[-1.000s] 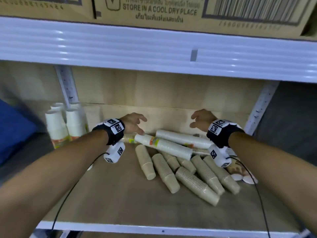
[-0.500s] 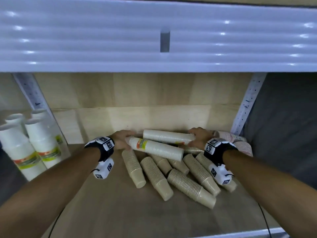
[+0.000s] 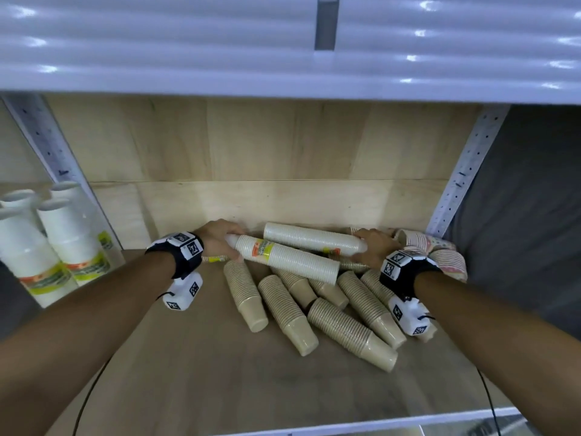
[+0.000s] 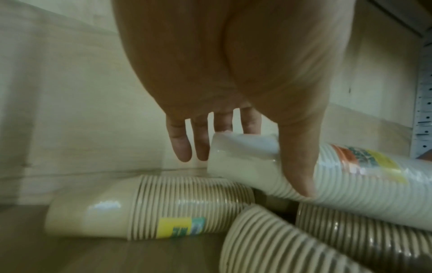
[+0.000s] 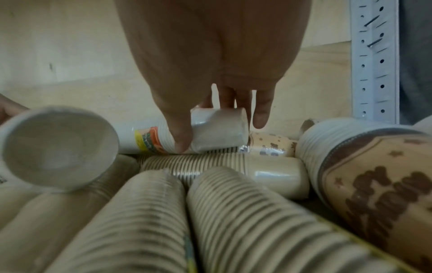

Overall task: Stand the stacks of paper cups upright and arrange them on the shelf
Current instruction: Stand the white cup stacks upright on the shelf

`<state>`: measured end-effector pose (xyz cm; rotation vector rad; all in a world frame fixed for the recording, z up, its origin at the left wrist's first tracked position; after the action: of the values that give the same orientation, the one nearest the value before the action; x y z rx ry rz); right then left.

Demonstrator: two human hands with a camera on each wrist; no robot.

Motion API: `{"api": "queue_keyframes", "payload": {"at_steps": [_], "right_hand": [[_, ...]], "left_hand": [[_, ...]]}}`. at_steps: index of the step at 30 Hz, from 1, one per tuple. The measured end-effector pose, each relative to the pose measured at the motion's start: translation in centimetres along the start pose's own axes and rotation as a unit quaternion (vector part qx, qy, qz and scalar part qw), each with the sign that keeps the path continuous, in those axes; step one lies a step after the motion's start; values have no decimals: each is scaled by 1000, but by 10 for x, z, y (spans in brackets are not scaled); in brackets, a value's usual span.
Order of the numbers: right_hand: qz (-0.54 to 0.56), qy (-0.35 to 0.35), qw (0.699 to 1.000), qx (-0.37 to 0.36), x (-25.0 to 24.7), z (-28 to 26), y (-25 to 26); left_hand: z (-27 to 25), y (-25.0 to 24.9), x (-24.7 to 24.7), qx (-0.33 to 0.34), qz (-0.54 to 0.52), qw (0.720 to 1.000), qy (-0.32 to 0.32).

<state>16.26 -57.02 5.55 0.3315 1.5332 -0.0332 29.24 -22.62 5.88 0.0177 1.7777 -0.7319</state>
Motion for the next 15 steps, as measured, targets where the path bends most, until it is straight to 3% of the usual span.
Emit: {"api": "queue_keyframes", "payload": {"at_steps": [8,15], "right_hand": [[10,-16,1000,10,-21,-11,6],[86,-66,994,-11,-55,-18,22]], "left_hand": [[-29,-20,-37,-3,-28,999,-44],[-58,-54,-72,38,-174,981,-78]]}}
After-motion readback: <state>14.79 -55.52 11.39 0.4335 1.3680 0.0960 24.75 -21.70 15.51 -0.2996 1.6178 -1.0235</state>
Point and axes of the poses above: each hand's wrist, its own z-axis towards the middle knuckle, its own x-axis out of the palm, y = z × x, the point moved 3 cm from there along z, towards the middle knuckle, and after that the axes turned 2 degrees about -y, right-handed, at the moved point
